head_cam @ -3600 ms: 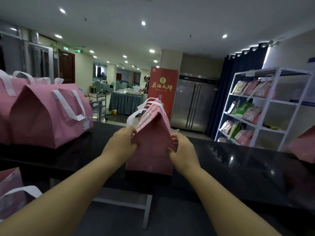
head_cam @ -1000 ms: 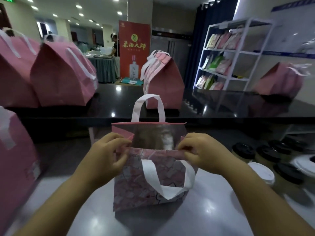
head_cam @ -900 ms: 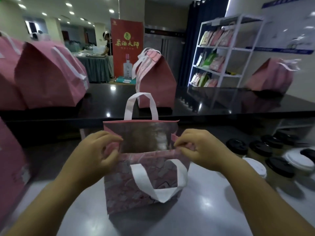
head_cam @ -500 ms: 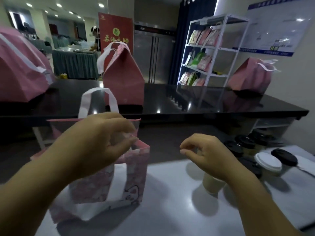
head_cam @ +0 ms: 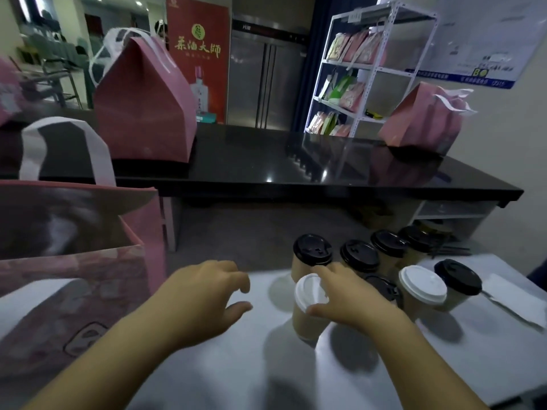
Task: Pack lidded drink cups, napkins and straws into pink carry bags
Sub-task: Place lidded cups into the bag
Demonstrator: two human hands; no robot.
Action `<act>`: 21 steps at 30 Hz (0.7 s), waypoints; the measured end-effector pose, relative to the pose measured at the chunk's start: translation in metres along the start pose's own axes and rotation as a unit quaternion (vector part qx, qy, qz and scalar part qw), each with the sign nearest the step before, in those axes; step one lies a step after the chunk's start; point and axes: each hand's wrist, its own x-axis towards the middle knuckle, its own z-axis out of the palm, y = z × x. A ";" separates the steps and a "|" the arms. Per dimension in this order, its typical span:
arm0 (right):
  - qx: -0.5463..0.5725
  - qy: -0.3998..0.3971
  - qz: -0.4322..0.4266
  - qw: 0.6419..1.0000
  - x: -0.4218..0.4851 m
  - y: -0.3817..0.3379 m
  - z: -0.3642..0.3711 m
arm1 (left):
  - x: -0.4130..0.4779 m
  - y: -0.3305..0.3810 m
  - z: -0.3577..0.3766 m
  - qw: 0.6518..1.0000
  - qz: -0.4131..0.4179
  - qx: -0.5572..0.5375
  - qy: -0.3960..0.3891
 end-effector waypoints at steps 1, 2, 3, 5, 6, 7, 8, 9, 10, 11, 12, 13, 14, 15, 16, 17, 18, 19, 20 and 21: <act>0.010 -0.007 -0.005 1.000 0.003 0.003 0.004 | 0.001 0.001 0.005 1.000 -0.006 0.001 -0.008; 0.019 -0.010 -0.009 1.000 0.005 0.005 0.006 | 0.001 0.002 0.008 1.000 -0.012 0.001 -0.014; 0.025 -0.007 -0.012 1.000 0.006 0.007 0.007 | 0.002 0.002 0.011 1.000 -0.017 0.002 -0.016; 0.027 0.012 -0.022 0.999 0.008 0.008 0.007 | 0.003 0.003 0.011 1.000 -0.020 0.005 -0.012; 0.027 0.025 -0.028 0.999 0.008 0.008 0.006 | 0.004 0.003 0.009 1.000 -0.018 0.007 -0.007; 0.030 0.042 -0.033 0.998 0.007 0.007 0.003 | 0.005 0.004 0.004 1.000 -0.015 0.007 0.001; 0.035 0.064 -0.039 0.997 0.007 0.005 -0.001 | 0.006 0.004 -0.004 1.000 -0.010 0.006 0.013; 0.043 0.092 -0.049 0.994 0.006 0.003 -0.007 | 0.007 0.003 -0.013 1.000 -0.005 0.003 0.026; 0.052 0.121 -0.064 0.989 0.006 -0.001 -0.015 | 0.007 0.002 -0.025 0.999 0.001 0.000 0.041; 0.064 0.150 -0.081 0.983 0.006 -0.007 -0.024 | 0.007 0.000 -0.038 0.998 0.008 -0.004 0.056; 0.079 0.179 -0.097 0.976 0.005 -0.015 -0.034 | 0.006 -0.003 -0.052 0.997 0.013 -0.008 0.071; 0.098 0.208 -0.113 0.967 0.005 -0.023 -0.045 | 0.005 -0.006 -0.067 0.996 0.017 -0.015 0.086; 0.121 0.237 -0.127 0.955 0.005 -0.032 -0.056 | 0.002 -0.010 -0.081 0.994 0.022 -0.021 0.102; 0.145 0.265 -0.142 0.943 0.005 -0.042 -0.067 | -0.001 -0.017 -0.094 0.992 0.027 -0.025 0.118; 0.167 0.288 -0.158 0.930 0.005 -0.052 -0.077 | -0.006 -0.024 -0.106 0.991 0.030 -0.024 0.130; 0.188 0.305 -0.174 0.917 0.006 -0.064 -0.087 | -0.011 -0.033 -0.116 0.990 0.031 -0.018 0.139; 0.207 0.317 -0.190 0.906 0.008 -0.076 -0.097 | -0.017 -0.044 -0.125 0.989 0.028 -0.011 0.146; 0.226 0.325 -0.208 0.894 0.010 -0.088 -0.105 | -0.025 -0.057 -0.132 0.988 0.019 -0.003 0.152; 0.244 0.332 -0.225 0.883 0.012 -0.101 -0.113 | -0.032 -0.070 -0.137 0.988 0.007 0.004 0.157; 0.260 0.337 -0.240 0.873 0.015 -0.116 -0.119 | -0.041 -0.085 -0.142 0.987 -0.005 0.012 0.162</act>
